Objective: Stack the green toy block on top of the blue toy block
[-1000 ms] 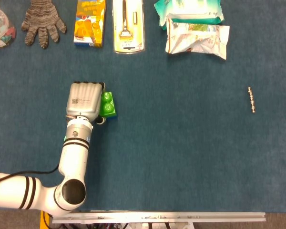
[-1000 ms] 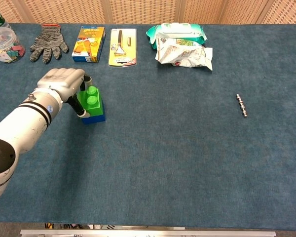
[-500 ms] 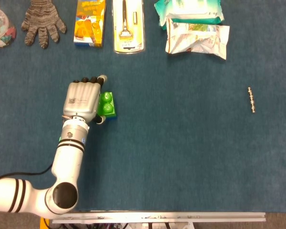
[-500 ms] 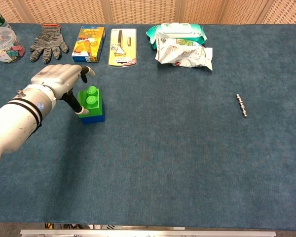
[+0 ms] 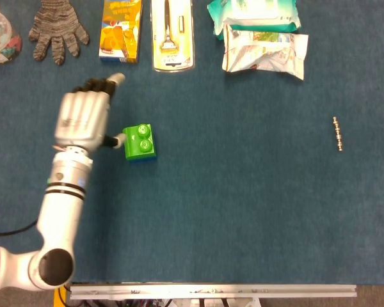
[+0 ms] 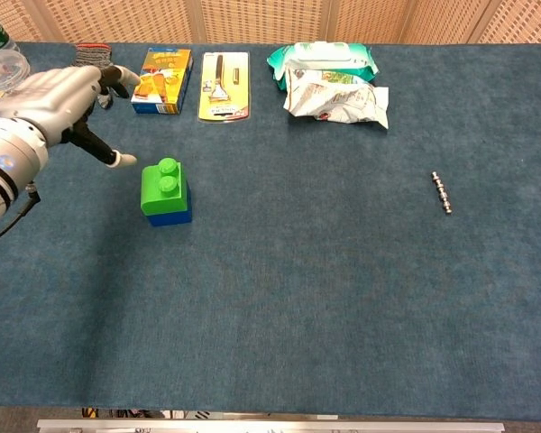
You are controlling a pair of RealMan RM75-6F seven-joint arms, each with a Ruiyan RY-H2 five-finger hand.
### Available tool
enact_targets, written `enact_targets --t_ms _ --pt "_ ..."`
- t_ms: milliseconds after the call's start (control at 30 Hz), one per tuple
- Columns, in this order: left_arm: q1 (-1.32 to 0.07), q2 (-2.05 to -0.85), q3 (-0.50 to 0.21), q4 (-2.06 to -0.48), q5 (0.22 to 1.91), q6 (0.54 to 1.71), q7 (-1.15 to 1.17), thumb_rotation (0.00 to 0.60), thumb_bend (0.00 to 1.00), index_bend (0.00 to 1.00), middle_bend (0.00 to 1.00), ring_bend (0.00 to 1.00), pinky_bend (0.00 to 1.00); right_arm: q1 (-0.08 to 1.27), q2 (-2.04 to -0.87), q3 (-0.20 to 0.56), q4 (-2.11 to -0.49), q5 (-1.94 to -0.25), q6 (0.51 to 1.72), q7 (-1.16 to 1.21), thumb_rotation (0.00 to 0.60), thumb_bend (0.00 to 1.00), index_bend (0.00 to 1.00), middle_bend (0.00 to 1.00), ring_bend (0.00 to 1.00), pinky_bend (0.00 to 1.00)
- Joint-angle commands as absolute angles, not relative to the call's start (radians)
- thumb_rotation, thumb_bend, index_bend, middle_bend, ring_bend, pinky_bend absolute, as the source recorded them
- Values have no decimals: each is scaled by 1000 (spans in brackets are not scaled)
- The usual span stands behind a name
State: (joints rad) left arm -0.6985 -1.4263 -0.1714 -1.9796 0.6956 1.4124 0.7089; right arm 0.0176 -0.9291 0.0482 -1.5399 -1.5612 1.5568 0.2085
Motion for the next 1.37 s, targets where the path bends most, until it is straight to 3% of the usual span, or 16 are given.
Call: enact_targets --t_ms 33,233,467,1000,1367 --pt "-648 -1376 -163 -1941 765 1412 619 600 140 153 228 186 278 27 -932 50 -1538 -1556 1540 208 600 344 478 499 388 437" --pt "-574 -1333 -132 -1875 887 1443 505 600 140 240 267 199 278 44 -939 50 -1531 -1547 1505 206 600 344 478 499 388 437" --pt "-479 -1302 -65 -1792 1028 1455 369 600 140 275 286 221 278 53 -946 50 -1538 -1545 1491 191 600 344 478 499 388 437" --pt "-310 -1305 8 -1701 1357 1622 205 600 140 299 290 221 278 51 -948 49 -1576 -1535 1492 140 600 344 478 500 388 437" --pt "-265 -1266 35 -1735 1455 1617 217 600 141 304 294 221 277 49 -948 47 -1587 -1533 1491 125 600 344 478 503 392 437"
